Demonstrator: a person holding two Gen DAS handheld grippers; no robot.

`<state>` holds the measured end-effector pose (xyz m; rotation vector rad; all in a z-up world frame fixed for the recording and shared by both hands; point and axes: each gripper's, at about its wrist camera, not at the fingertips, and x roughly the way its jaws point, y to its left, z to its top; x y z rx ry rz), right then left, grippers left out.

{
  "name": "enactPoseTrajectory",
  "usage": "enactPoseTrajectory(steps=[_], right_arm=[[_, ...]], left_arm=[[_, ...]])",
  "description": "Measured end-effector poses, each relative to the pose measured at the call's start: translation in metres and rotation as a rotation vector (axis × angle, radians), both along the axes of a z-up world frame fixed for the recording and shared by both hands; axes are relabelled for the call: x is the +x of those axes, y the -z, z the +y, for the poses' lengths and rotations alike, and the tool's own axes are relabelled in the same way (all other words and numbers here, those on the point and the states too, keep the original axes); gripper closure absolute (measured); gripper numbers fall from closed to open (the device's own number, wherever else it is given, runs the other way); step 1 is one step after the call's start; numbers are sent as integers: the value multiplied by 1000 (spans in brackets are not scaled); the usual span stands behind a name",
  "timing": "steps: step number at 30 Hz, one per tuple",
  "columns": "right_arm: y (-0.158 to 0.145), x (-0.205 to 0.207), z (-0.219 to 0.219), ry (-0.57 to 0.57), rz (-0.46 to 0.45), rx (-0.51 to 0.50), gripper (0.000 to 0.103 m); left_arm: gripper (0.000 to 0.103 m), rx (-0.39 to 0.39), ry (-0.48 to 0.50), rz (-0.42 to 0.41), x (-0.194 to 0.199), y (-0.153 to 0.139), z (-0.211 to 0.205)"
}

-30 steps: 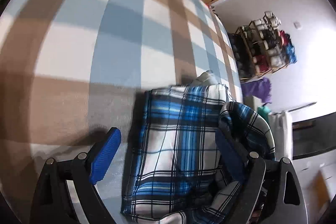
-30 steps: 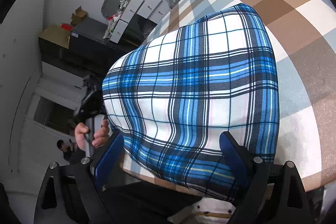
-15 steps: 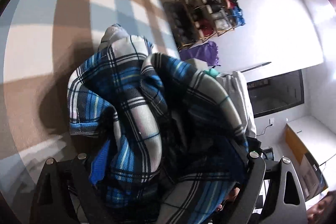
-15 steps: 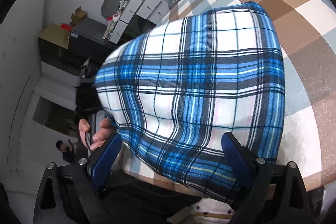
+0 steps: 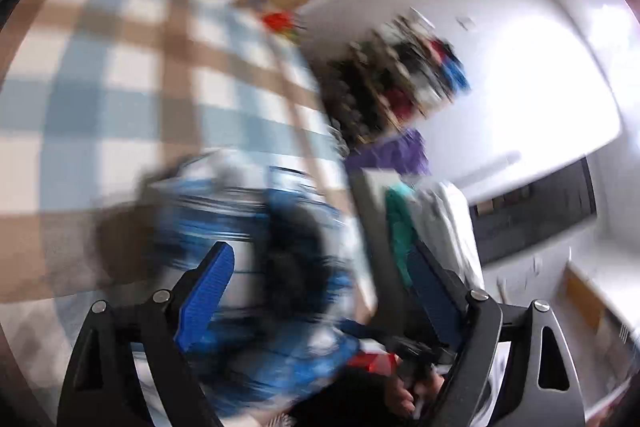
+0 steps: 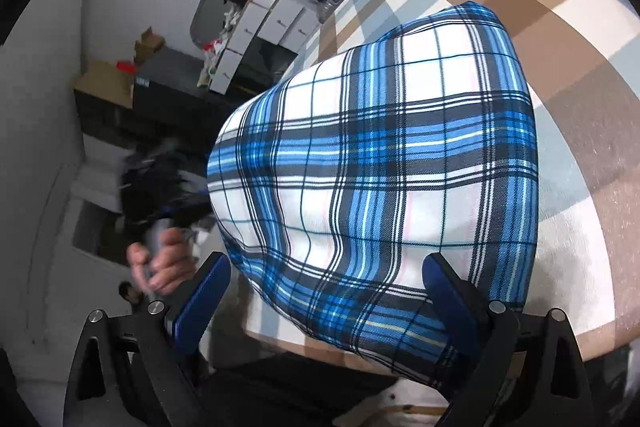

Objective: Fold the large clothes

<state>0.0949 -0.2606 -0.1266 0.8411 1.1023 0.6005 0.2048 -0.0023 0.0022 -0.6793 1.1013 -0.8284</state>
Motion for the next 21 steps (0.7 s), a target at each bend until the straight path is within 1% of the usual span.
enactPoseTrajectory(steps=[2,4,5,6,7,8,10,11,12,13,14,16,18,20,21], right_arm=[[-2,-1,-5,17,-9,-6,5],[-5,-3,-14,53,-25,-2,5],[-5,-5,-19,71,-28,3,5],[-4,-6,-26,100,-27,15,5],[-3,-7,-32,126,-19,24,5],[-1,-8,-36,140,-10,28,5],[5,-8,-42,153,16,52,5],[6,-8,-43,151,20,55,5],[5,-8,-42,147,16,48,5],[3,-8,-40,137,5,29,5],[0,-9,-37,128,-6,15,5],[-4,-8,-29,106,-27,-21,5],[-6,-8,-23,88,-37,-62,5],[-10,-6,-17,63,-52,-112,5],[-12,-6,-16,60,-64,-128,5]], left_arm=[[18,25,92,-80,-12,-28,-35],[18,42,199,-155,-23,-40,-72],[18,56,251,-192,-28,-40,-93],[18,83,291,-200,-32,-34,-112],[18,107,319,-180,-34,-22,-117],[18,150,340,-144,-31,-7,-122],[18,236,336,-64,-22,24,-131],[18,295,307,-51,-18,35,-127],[22,332,275,-46,-12,42,-122],[26,337,238,-32,-4,49,-112],[32,324,192,3,6,58,-99],[36,316,147,35,11,71,-83],[52,309,120,36,9,84,-69],[59,296,105,18,2,87,-63],[61,269,88,10,0,90,-56]])
